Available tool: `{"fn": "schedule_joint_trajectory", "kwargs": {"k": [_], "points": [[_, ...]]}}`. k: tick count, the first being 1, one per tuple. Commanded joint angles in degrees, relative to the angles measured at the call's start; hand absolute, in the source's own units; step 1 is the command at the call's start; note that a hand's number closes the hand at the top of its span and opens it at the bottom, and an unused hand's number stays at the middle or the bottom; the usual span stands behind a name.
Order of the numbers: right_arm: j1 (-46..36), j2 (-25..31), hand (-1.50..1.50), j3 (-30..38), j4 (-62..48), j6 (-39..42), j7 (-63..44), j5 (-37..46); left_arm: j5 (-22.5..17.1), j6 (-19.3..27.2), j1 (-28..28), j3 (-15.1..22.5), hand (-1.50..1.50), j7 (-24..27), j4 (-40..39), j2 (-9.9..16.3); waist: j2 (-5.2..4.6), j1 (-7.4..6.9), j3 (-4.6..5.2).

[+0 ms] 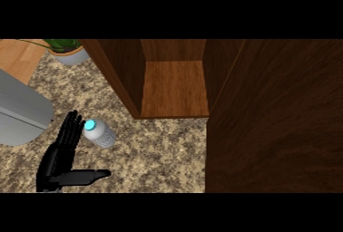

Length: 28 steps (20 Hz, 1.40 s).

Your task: Pick up the bottled water, place it into the cabinet and close the cabinet

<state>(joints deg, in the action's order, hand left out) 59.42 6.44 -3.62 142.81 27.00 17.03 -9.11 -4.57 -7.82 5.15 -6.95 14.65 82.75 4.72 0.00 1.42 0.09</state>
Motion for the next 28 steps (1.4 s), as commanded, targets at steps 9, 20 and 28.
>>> {"fn": "schedule_joint_trajectory", "kwargs": {"k": [9,20,28], "points": [[8.6,-1.0,-1.50,-0.2,9.7,2.6,1.9,-1.3,0.2,-1.5,-13.2,-6.5,-1.50,13.2,-26.6,3.8,-0.02,0.38,0.04],[7.5,0.1,-1.50,6.2,7.7,4.3,4.3,-5.8,-0.1,-3.6,-21.5,-9.5,-1.50,23.6,-45.1,4.5,-0.23,-0.03,0.05],[9.6,-0.7,-1.50,6.6,7.2,5.8,6.1,-5.4,-1.7,-10.7,-24.7,-9.6,-1.50,29.5,-53.3,2.0,-0.23,-0.01,0.05]]}}
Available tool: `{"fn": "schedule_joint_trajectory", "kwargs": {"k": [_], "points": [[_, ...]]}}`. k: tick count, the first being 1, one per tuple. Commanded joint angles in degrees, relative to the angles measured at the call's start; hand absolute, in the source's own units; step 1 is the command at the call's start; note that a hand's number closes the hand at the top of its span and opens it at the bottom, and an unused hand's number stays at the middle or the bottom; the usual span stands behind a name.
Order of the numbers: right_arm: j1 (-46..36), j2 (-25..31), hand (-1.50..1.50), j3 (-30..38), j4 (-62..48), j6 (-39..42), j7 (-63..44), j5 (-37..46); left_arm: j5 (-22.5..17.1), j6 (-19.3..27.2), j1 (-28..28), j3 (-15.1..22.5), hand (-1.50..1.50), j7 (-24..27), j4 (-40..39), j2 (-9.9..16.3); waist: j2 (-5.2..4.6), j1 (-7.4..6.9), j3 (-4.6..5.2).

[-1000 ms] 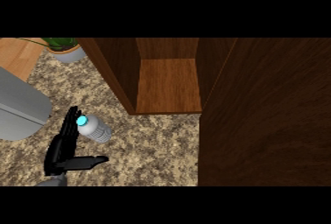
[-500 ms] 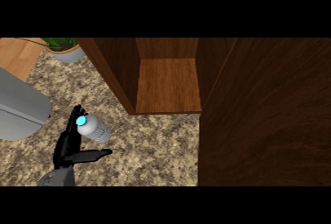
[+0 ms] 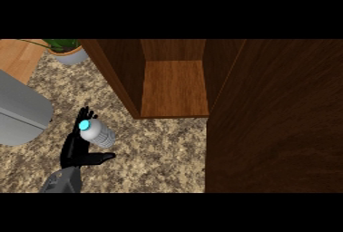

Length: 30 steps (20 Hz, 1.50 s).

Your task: Pick up the bottled water, place it into the cabinet and close the cabinet

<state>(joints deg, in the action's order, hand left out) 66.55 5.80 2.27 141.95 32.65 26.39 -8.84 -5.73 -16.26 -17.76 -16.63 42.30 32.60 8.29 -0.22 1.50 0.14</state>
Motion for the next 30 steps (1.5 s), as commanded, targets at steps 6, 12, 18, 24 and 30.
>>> {"fn": "schedule_joint_trajectory", "kwargs": {"k": [6,12,18,24,30], "points": [[-0.6,0.7,-1.50,4.5,5.6,0.4,-4.6,-7.2,-1.8,-4.6,-3.3,-0.9,1.50,4.6,-5.8,-0.6,0.03,-0.75,-0.06],[0.6,0.2,-1.50,5.4,4.7,3.1,-1.7,-6.3,-2.9,-3.8,-5.9,-1.4,1.50,4.1,-6.9,-1.6,0.15,-0.54,-0.07],[-0.1,-0.5,-1.50,5.0,4.2,1.8,-3.2,-7.1,-2.3,0.3,-5.4,-0.4,1.50,8.0,-1.5,-3.2,0.27,-1.27,-0.12],[0.3,-0.8,-1.50,3.0,6.3,1.5,-4.0,-5.9,-7.5,1.5,-2.7,2.3,1.50,9.4,0.3,-8.1,0.38,-1.28,-0.09],[-2.8,-0.7,-1.50,4.6,1.9,1.8,-1.5,-6.4,-12.3,2.0,1.7,9.1,1.50,4.9,10.8,-8.2,0.59,-1.59,-0.17]]}}
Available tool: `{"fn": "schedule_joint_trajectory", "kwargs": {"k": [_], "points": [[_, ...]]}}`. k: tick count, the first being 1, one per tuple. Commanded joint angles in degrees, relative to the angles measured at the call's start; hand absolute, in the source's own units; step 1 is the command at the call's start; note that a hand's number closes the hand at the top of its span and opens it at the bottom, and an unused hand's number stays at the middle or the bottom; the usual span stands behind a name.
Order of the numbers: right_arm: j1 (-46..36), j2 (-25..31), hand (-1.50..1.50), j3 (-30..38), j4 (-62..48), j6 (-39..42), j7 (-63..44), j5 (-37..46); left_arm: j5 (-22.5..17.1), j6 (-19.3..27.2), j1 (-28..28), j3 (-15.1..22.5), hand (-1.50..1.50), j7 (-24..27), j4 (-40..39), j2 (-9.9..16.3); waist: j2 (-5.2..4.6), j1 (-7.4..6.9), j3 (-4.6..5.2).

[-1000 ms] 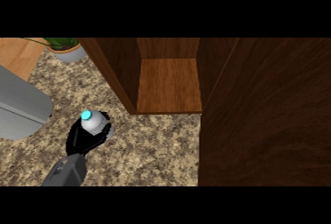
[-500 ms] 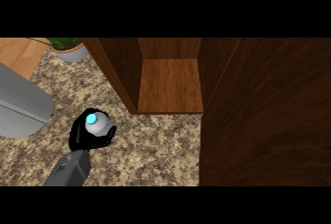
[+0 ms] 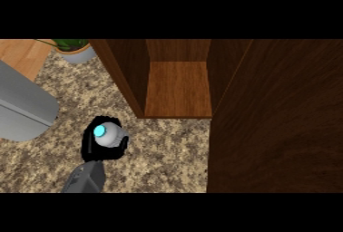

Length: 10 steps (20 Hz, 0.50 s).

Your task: Pick up the bottled water, place it into the cabinet and close the cabinet

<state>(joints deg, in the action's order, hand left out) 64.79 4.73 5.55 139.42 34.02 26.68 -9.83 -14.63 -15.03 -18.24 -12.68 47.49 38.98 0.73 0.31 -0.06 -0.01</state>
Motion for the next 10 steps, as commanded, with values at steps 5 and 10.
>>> {"fn": "schedule_joint_trajectory", "kwargs": {"k": [5,10], "points": [[1.0,-0.2,-1.50,0.5,7.3,-0.7,-2.9,-4.3,-6.0,5.7,3.2,12.6,1.50,-10.8,18.1,-0.7,0.34,-0.61,-0.07],[-1.0,1.4,-1.50,2.7,5.7,-0.5,-3.5,-7.1,-9.3,13.8,6.1,22.7,1.50,-16.0,31.3,-0.7,0.14,-0.52,-0.05]]}}
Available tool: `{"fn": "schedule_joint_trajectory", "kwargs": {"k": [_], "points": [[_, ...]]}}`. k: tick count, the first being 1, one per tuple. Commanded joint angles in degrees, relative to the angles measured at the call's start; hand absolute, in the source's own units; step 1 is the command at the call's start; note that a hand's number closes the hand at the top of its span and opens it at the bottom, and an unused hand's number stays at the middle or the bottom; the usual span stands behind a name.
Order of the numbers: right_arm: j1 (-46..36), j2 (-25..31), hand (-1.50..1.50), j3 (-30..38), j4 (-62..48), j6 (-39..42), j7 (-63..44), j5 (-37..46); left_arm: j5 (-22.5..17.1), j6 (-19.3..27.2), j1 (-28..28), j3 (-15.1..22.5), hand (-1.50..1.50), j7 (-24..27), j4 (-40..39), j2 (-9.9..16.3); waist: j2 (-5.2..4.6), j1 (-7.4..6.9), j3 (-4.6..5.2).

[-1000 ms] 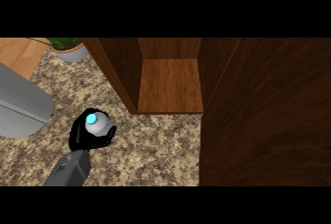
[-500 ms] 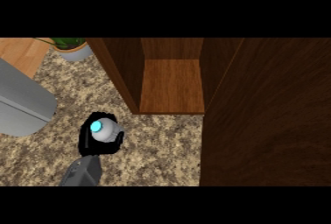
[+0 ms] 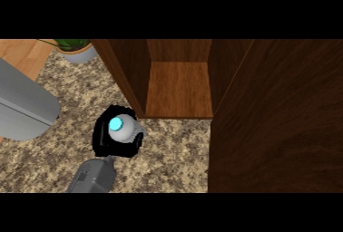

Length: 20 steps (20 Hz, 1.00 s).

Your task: Pick up the bottled water, place it into the cabinet and close the cabinet

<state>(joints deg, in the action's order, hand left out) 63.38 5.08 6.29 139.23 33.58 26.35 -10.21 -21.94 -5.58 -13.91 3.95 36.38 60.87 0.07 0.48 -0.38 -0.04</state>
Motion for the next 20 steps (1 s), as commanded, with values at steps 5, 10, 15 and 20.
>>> {"fn": "schedule_joint_trajectory", "kwargs": {"k": [5,10,15,20], "points": [[-1.8,0.3,-1.50,2.0,4.4,-1.6,-3.5,-6.0,-1.6,15.2,2.6,16.0,1.50,-13.0,22.6,-0.1,-0.15,-0.24,-0.01],[-0.6,-0.7,-1.50,-2.0,5.5,-0.5,-4.5,-3.3,-0.5,30.8,-3.3,24.9,1.50,-22.2,30.9,-0.1,-0.20,0.47,0.01],[-4.8,-0.6,-1.50,-0.9,3.3,-0.6,-4.0,-2.2,-0.4,45.8,-15.2,29.7,1.50,-24.4,26.4,-0.1,-0.47,1.54,0.02],[-5.4,1.1,-1.50,3.7,3.1,0.5,-4.3,-7.3,-2.7,52.2,-22.0,30.0,1.50,-24.7,23.9,-0.1,-0.51,1.78,0.03]]}}
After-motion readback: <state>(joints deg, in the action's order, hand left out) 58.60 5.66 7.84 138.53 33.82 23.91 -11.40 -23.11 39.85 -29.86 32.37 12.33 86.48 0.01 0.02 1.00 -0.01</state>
